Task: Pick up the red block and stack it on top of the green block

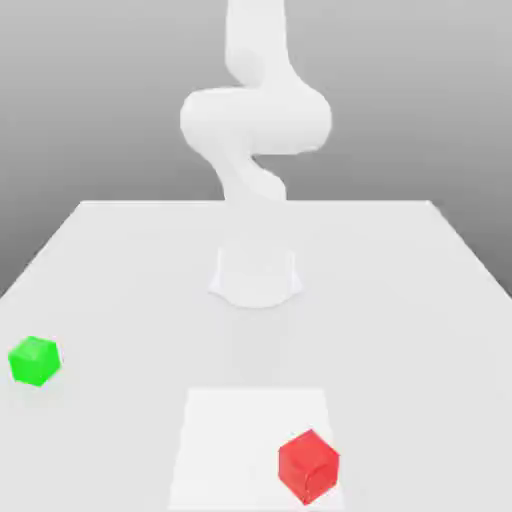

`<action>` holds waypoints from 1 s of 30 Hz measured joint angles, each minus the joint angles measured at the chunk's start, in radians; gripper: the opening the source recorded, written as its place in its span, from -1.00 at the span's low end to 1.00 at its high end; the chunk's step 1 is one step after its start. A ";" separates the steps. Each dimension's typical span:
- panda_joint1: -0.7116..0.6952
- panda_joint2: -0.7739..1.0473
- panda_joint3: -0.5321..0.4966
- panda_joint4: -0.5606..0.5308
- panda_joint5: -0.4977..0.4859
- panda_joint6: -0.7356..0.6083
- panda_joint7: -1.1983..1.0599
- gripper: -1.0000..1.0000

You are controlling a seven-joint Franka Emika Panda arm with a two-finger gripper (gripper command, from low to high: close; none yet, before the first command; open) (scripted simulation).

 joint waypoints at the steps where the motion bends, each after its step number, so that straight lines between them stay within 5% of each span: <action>1: -0.019 0.039 0.022 -0.008 -0.004 0.015 0.044 0.00; 15: -0.170 0.551 0.228 -0.115 -0.130 0.212 0.667 0.00; 25: -0.136 0.899 0.237 -0.188 -0.134 0.365 1.032 0.00; 29: -0.084 1.043 0.171 -0.169 -0.208 0.475 1.108 0.00; 30: -0.070 1.073 0.153 -0.165 -0.226 0.499 1.122 -1.00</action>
